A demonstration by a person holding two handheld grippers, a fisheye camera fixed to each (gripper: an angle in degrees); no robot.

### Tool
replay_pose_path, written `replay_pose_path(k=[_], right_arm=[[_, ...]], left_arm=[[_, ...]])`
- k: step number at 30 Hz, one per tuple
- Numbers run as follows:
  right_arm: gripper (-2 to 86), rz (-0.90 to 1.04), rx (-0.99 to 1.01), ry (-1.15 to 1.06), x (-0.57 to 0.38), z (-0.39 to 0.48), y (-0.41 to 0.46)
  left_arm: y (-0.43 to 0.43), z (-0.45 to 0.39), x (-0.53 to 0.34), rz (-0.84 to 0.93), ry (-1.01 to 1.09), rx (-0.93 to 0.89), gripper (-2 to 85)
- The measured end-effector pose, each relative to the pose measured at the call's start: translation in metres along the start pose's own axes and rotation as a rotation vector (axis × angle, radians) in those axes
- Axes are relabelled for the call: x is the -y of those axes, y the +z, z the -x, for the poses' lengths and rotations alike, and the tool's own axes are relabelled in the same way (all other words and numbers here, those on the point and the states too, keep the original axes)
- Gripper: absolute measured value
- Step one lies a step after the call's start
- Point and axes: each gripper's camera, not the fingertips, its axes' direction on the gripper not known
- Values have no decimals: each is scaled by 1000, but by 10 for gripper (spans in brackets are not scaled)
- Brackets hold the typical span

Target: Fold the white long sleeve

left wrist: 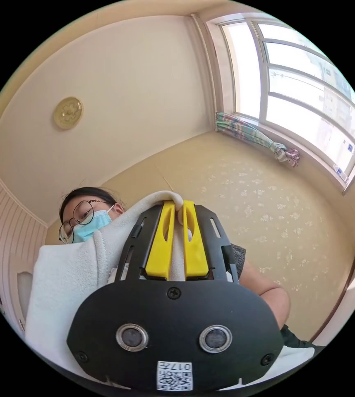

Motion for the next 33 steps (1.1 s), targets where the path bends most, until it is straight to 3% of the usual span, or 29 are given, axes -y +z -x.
replay_pose_path(k=[2, 4, 7, 12, 17, 21, 27, 33], right_arm=[[167, 127, 242, -87, 19, 17, 1], [110, 197, 271, -147, 22, 38, -4], [54, 128, 104, -112, 18, 66, -45], [47, -113, -293, 2, 33, 117, -127], [46, -287, -735, 16, 76, 192, -149], [48, -341, -933, 70, 106, 222, -126], [49, -223, -1207, 203, 128, 230, -61], [47, -519, -1140, 392, 96, 243, -55]], left_arm=[[21, 27, 8, 62, -7, 28, 21], [43, 44, 16, 142, -10, 74, 22], [74, 47, 29, 299, -24, 235, 23], [91, -2, 64, 509, -156, 834, 28], [55, -59, 86, 397, -298, 1268, 35], [-2, -96, 101, 338, -493, 1536, 35], [-63, -111, 96, 363, -820, 1678, 33], [-73, -114, 73, 186, -671, 1562, 32]])
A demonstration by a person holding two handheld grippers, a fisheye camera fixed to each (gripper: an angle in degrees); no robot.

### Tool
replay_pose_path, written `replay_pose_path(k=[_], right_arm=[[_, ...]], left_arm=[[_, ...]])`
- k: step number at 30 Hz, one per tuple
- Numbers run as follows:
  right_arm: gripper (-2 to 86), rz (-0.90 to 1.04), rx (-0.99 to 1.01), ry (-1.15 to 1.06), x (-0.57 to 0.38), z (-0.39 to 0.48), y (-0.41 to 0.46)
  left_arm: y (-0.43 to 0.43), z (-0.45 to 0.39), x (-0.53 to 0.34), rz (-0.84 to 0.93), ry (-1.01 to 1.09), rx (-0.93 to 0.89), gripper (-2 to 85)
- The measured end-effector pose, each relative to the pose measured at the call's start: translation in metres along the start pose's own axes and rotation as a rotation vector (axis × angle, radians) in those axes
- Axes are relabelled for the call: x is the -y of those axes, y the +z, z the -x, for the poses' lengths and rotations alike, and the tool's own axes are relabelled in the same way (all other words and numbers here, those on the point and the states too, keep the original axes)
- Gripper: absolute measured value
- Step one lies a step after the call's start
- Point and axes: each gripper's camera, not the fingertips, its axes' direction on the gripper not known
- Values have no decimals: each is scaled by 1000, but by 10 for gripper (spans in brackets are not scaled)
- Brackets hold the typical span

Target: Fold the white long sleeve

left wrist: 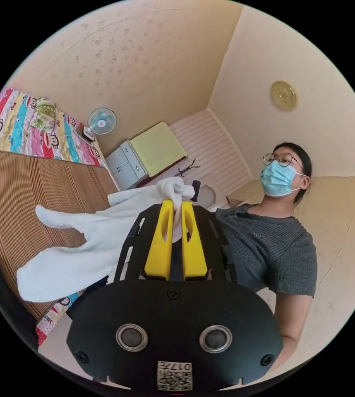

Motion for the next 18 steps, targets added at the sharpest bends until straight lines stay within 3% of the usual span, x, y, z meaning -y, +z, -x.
replay_pose_path(k=[4, 7, 10, 14, 18], right_arm=[[47, -61, -46, 22, 21, 1, 6], [47, 59, -214, -8, 62, -25, 57], [48, 229, -252, 38, 97, -107, 146], [57, 326, -289, 268, 110, -257, 282], [83, 456, -325, 310, 99, -313, 343]], left_arm=[[12, 5, 27, -165, 39, -50, 31], [25, 46, 66, -251, -43, -3, 31], [40, 128, 101, -236, -137, 114, 32], [54, 286, 117, -224, -300, 374, 41], [92, 354, 98, 6, -405, 796, 64]])
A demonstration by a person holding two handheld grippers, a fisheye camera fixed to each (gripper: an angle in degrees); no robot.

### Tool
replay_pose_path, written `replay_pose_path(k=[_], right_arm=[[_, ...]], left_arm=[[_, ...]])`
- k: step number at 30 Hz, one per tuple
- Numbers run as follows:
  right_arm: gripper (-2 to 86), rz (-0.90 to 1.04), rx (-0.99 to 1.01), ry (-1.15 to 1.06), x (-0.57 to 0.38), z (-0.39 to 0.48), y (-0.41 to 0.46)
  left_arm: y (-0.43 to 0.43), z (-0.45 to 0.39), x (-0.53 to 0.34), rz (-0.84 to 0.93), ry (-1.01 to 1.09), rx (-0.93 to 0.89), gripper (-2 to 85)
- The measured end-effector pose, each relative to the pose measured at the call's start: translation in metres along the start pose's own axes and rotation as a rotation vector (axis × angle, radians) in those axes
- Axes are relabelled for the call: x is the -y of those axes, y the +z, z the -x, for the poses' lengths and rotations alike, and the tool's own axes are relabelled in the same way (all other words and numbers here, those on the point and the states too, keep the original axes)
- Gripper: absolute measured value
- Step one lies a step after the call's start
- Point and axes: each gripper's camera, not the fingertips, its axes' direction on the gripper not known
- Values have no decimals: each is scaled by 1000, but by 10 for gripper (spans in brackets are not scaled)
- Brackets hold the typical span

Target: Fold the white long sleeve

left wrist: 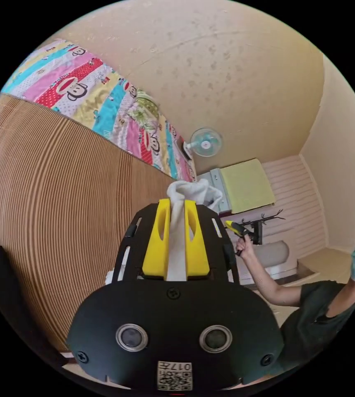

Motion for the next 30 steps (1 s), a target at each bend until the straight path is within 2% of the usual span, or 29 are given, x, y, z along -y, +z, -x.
replay_pose_path(k=[4, 7, 11, 13, 16, 18, 20, 22, 25, 27, 29, 30], right_arm=[[111, 246, -159, -124, -28, -18, 84], [123, 405, -205, -58, -55, -61, 143], [126, 464, -115, 74, -75, -93, 190], [123, 468, -156, 80, -79, -95, 198], [122, 487, -131, 125, -80, -113, 205], [123, 496, -86, 181, -79, -131, 204], [124, 464, -40, 279, -75, -159, 192], [122, 437, -8, 367, -72, -183, 183], [111, 433, -18, 403, -66, -214, 180], [97, 483, -81, 357, -60, -224, 188], [61, 596, -159, 240, -51, -227, 208], [50, 644, -188, 199, -47, -227, 215]], left_arm=[[39, 7, -68, 99, -32, 184, 85], [50, 18, -143, 116, -125, 367, 109], [83, 42, -209, 299, -227, 531, 133], [94, 48, -218, 359, -243, 576, 125], [94, 67, -211, 427, -315, 530, 86], [84, 91, -194, 534, -326, 371, 29], [60, 107, -181, 562, -324, 324, 2], [19, 113, -167, 485, -299, 317, -5], [-77, 115, -161, 153, -375, 436, -7], [-136, 123, -176, -85, -444, 366, -4], [-152, 132, -189, -113, -491, 380, 5], [-149, 133, -194, -68, -468, 411, 17]])
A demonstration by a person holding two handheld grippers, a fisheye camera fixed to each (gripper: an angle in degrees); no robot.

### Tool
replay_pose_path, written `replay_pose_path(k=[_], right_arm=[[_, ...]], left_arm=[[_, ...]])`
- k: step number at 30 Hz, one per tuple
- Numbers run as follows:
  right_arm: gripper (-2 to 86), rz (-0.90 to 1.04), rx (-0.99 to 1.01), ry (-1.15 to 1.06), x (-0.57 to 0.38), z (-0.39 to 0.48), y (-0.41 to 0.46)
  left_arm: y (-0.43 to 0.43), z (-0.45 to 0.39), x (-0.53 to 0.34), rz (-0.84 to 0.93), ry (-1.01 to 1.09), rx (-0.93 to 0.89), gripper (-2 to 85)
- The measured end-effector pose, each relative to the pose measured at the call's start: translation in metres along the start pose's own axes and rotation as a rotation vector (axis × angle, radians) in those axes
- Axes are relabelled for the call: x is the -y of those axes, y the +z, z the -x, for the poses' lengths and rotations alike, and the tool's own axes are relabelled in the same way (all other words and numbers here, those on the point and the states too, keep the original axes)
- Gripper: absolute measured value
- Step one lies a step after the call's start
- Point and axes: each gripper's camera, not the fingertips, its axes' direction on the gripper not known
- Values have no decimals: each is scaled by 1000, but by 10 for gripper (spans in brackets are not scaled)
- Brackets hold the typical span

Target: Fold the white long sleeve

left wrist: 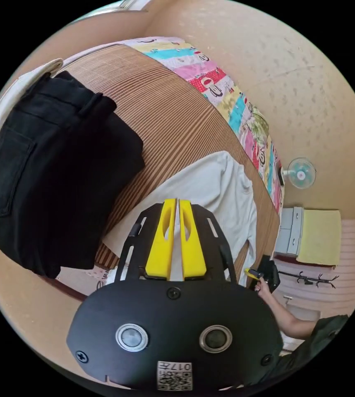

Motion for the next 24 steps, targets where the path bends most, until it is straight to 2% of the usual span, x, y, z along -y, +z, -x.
replay_pose_path(k=[2, 3, 4, 5, 6, 7, 9, 11, 12, 14, 17, 19, 21, 24], right_arm=[[23, 208, -124, -213, 25, 11, 8], [19, 257, -196, -245, 30, 12, 7], [14, 274, -409, -255, 38, 7, -2], [11, 181, -612, -210, 44, -3, -27], [10, 108, -670, -164, 46, -10, -44], [8, -45, -703, -25, 48, -27, -84], [7, -243, -519, 133, 39, -50, -137], [7, -408, -196, 81, 16, -52, -165], [7, -415, -146, 28, 11, -45, -163], [10, -276, -39, -220, 0, 8, -120], [19, -115, -34, -513, -31, 102, -34], [18, -77, -55, -579, -50, 146, 13], [13, 18, -36, -611, -65, 176, 62], [8, 243, -303, -628, -95, 182, 150]], left_arm=[[18, -5, -9, 101, 109, 36, 28], [36, -10, -18, 188, 179, 58, 33], [44, -12, -22, 227, 212, 69, 35], [59, -18, -33, 288, 284, 89, 39], [72, -23, -44, 334, 352, 104, 40], [79, -24, -49, 357, 382, 109, 39], [109, -24, -67, 486, 484, 123, 32], [125, -17, -78, 513, 515, 183, 31], [135, -10, -83, 519, 513, 201, 33], [156, 8, -92, 576, 421, 166, 45], [165, 21, -113, 533, 329, 145, 49], [163, 18, -131, 489, 320, 149, 41], [178, 7, -157, 605, 395, 51, 38], [190, -2, -177, 817, 460, 72, 37]])
